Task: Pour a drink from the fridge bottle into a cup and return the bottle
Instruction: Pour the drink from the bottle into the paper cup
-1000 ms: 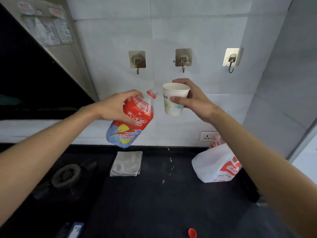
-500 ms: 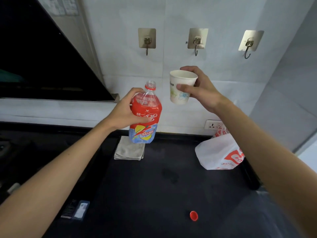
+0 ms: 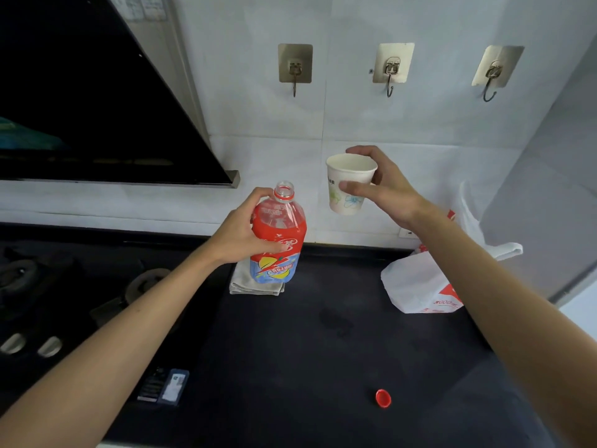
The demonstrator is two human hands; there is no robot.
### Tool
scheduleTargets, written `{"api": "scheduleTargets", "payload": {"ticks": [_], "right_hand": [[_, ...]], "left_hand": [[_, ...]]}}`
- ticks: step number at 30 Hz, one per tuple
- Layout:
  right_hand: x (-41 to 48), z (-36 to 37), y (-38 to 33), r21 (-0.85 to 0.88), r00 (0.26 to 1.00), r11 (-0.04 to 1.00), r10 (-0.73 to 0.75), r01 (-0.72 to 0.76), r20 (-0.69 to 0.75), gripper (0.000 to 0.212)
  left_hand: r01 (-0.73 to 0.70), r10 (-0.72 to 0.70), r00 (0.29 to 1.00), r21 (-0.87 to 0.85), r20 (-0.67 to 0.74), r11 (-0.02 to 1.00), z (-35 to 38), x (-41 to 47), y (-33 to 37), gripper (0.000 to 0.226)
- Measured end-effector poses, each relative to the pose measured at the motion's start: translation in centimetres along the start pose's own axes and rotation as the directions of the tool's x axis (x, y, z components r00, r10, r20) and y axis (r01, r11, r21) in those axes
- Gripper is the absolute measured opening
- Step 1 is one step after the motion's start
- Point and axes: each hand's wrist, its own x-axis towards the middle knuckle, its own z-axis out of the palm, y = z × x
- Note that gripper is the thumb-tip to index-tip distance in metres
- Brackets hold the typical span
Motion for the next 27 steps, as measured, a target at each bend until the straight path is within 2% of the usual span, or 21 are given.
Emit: {"api": "scheduleTargets", "payload": {"ticks": [8,15,27], "right_hand": [[-2.3,3.2,3.0,-0.049,0.996,0.995,0.087,-0.087,0.004,0.057],[-4.8,6.4,8.1,-0.034,0.978,0.98,0.198,-0.196,0.067,0.062],[-10.3,11.8,16.8,-0.121,0.932,0.929,0.358,-0.349,0.056,0.067]], "left_hand": [[0.068,-0.069,0.997,0.021,0.03,0.997,0.2,-2.5,-3.1,0.078],[0.093,-0.093,0.994,0.005,0.063,0.996,1.7,-4.9,-6.9,0.081],[0.184,-0.182,0.979,-0.018,0.093,0.983,4.7,-9.0,-13.1,0.073]]}}
